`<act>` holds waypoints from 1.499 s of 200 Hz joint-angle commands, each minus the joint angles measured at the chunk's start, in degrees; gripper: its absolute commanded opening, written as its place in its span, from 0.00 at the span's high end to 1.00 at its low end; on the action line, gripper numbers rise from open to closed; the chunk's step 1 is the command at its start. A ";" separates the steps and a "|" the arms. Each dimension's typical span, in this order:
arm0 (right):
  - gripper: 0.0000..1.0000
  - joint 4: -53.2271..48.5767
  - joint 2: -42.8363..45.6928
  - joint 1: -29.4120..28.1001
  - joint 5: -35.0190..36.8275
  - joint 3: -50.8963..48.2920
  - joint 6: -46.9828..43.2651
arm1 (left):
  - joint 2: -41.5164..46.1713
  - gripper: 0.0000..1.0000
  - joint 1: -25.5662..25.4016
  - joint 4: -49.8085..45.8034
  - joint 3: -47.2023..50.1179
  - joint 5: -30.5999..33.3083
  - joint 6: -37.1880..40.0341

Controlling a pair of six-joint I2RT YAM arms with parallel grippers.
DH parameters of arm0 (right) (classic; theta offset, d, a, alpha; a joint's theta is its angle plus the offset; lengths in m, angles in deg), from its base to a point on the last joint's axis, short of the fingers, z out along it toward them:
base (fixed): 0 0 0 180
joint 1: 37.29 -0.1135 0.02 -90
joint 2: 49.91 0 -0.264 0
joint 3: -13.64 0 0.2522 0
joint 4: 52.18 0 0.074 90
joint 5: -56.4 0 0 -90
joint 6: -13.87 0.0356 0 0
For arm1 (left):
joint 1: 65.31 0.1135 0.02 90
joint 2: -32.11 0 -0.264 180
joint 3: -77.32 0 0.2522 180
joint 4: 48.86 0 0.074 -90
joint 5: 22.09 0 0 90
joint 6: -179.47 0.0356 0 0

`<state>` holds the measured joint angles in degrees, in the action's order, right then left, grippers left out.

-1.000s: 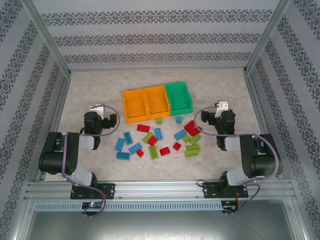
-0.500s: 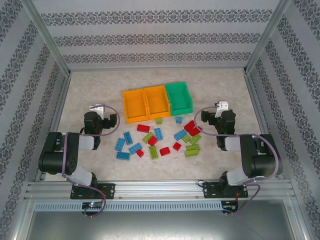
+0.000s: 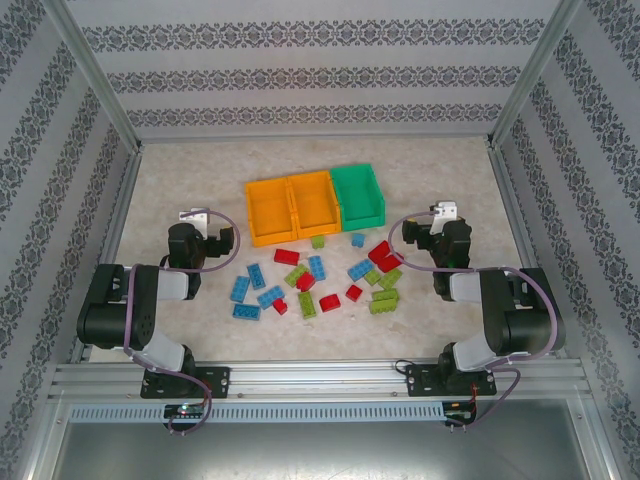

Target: Sort the legos into containers by color

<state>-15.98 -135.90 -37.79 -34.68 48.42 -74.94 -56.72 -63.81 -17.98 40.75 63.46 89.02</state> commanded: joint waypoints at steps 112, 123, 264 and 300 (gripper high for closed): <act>0.26 -53.59 6.66 -2.70 -12.49 30.66 11.97 | 20.95 0.00 -0.49 -50.55 -20.91 0.03 -20.88; 0.28 -57.79 4.55 -4.53 -13.46 34.03 11.89 | 22.45 0.00 -0.85 -52.26 -19.90 -1.38 -21.90; 0.31 -77.51 -9.37 -26.93 -0.51 41.94 19.48 | 31.01 0.00 -9.13 -54.75 -8.77 -3.36 -23.02; 0.31 -78.58 -12.96 -27.36 1.06 44.76 21.60 | 30.37 0.00 -9.96 -53.50 -8.27 -2.78 -22.93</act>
<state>-92.59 -146.74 -64.45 -36.56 89.94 -56.36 -25.86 -72.84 -72.31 31.55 59.59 66.69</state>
